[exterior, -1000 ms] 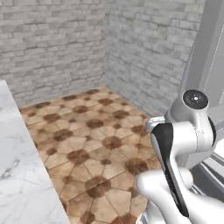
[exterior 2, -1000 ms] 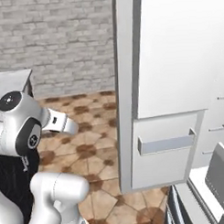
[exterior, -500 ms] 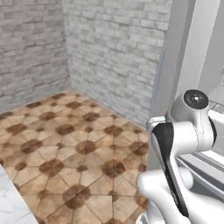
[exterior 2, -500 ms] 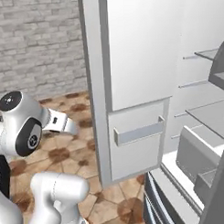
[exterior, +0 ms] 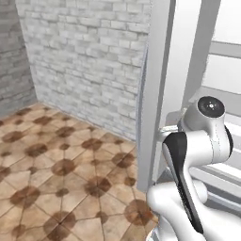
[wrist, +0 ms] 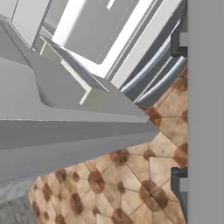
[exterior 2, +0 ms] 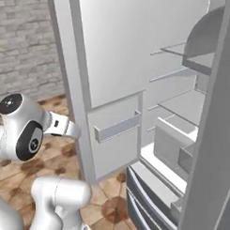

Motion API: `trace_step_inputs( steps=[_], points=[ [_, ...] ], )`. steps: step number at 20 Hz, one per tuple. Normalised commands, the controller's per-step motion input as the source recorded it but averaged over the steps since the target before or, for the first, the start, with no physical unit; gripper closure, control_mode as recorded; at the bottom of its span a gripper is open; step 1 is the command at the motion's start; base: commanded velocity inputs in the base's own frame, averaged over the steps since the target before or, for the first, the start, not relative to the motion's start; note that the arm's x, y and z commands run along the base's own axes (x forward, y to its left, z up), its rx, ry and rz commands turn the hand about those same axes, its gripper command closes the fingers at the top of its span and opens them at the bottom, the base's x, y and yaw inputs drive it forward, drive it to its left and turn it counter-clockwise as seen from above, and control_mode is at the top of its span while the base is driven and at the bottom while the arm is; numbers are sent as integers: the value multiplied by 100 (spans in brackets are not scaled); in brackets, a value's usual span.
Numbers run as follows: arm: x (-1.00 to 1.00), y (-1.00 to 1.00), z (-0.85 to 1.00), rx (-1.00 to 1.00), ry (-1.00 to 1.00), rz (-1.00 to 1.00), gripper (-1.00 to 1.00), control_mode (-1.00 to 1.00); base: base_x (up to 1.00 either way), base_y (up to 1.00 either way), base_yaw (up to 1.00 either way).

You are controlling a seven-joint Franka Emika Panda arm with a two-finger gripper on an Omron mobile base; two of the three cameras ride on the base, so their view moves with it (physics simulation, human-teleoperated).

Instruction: Take a sugar cube from the saucer and place it inside the coffee. Then, grab milk from the fridge and place it next to the coffee on the counter to sweeten the coffee.

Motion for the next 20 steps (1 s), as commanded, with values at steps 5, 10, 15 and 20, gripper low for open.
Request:
trace_step_inputs(
  steps=[5,10,15,20],
  points=[
    [0,0,0,0,0,0,-100,100,0,19,-45],
    [0,0,0,0,0,0,-100,100,0,14,-45],
    [0,0,0,0,0,0,-100,100,5,10,-47],
    [0,0,0,0,0,0,-100,100,27,10,-47]
  ],
)
